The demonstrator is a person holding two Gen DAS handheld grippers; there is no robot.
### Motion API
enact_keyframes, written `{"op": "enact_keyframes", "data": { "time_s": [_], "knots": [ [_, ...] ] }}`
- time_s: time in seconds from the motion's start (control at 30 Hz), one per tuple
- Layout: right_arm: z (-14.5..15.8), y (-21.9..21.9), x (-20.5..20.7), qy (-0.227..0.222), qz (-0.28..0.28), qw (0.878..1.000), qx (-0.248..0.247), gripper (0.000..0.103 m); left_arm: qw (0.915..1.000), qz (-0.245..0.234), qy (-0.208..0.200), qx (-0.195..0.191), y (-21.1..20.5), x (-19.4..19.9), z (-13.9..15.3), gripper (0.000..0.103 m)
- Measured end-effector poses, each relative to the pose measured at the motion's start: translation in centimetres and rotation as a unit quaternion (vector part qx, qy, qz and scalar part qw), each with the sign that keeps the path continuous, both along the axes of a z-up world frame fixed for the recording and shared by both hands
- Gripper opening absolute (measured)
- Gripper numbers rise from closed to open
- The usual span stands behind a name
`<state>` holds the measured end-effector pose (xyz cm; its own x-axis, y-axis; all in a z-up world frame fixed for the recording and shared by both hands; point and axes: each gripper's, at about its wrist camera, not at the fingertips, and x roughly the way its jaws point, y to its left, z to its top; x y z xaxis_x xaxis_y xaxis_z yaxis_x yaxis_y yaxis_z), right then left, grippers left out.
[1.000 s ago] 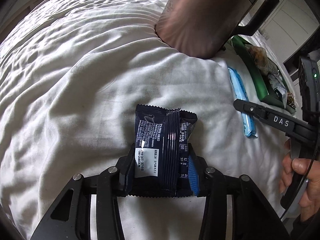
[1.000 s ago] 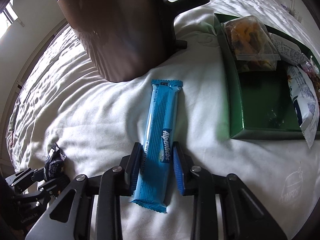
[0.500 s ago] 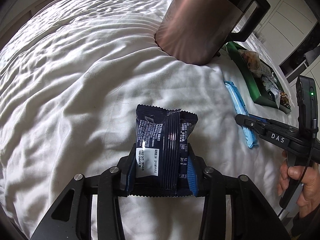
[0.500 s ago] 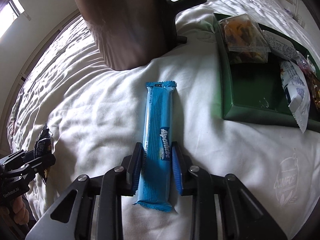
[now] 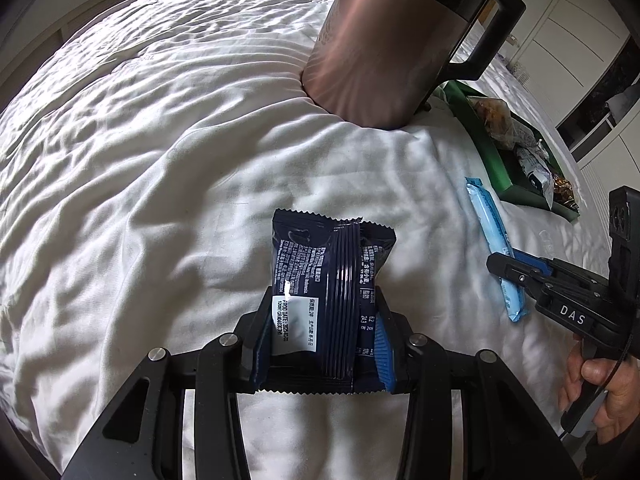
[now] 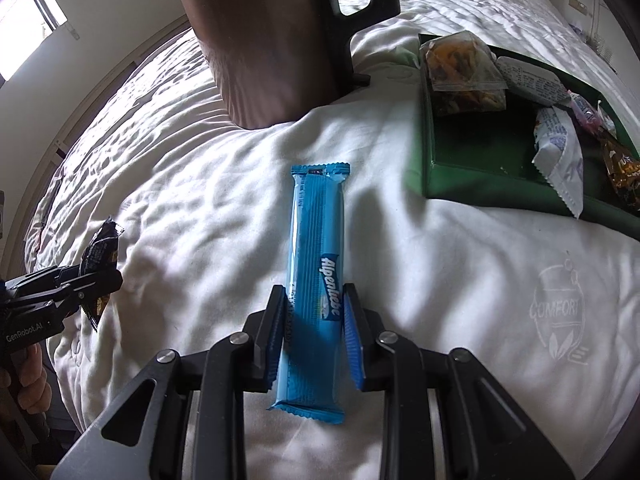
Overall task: Organize snacks
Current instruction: 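Lift and carry both held snacks over the green tray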
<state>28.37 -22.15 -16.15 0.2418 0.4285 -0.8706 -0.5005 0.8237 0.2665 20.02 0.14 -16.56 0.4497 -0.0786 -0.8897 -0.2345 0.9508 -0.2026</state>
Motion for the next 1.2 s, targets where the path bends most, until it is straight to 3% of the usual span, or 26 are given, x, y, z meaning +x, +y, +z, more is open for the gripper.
{"op": "enact_keyframes", "data": {
  "time_s": [0.4, 0.6, 0.83, 1.2],
  "knots": [
    [4.7, -3.4, -0.9, -0.043, -0.014, 0.998, 0.031, 0.000, 0.9988, -0.006, -0.033, 0.037, -1.5, 0.0, 3.6, 0.037],
    [7.5, -6.6, 0.9, -0.078, -0.046, 0.995, 0.033, 0.000, 0.9975, -0.034, -0.054, 0.030, -3.6, 1.4, 5.7, 0.037],
    [9.9, -10.9, 5.6, -0.119, -0.086, 0.989, 0.004, 0.000, 0.9935, -0.084, -0.076, -0.010, -8.4, 6.2, 7.5, 0.037],
    [9.9, -16.0, 13.4, -0.143, -0.145, 0.979, -0.023, 0.000, 0.9878, -0.112, -0.108, -0.002, -16.7, 15.8, 8.4, 0.037]
  ]
}}
